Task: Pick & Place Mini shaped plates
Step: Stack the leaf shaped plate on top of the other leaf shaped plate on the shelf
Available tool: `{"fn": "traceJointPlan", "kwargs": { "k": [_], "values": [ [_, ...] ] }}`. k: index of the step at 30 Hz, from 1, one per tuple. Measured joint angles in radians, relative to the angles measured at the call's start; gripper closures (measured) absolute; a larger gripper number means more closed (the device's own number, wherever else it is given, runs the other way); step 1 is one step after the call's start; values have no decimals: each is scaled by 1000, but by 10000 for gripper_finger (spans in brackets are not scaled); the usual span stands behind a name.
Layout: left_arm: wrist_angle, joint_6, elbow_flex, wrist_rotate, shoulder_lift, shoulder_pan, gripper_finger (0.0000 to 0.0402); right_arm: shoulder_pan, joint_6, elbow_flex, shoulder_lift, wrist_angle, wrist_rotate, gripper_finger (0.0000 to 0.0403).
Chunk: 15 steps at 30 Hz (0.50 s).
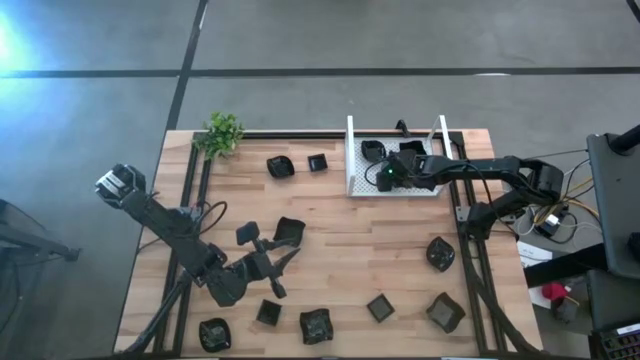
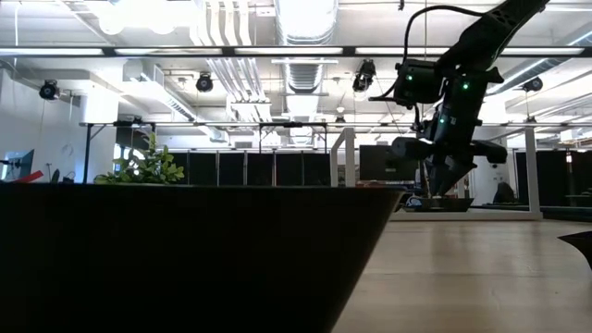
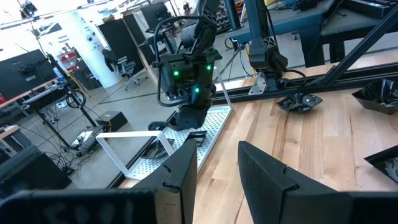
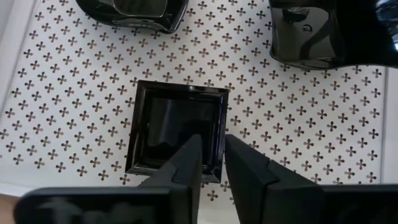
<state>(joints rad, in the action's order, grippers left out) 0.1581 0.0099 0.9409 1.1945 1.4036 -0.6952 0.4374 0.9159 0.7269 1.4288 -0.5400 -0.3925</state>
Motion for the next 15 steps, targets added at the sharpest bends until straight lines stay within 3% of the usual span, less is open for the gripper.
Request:
{"fn": "traceJointPlan", "kwargs": {
  "k": [5,15],
  "values": [
    [0,0,0,0,0,0,289,4,-84,33,-11,-4,0,334],
    [0,0,0,0,0,0,289,-73,-277,226,-82,-146,3,393]
  ]
}}
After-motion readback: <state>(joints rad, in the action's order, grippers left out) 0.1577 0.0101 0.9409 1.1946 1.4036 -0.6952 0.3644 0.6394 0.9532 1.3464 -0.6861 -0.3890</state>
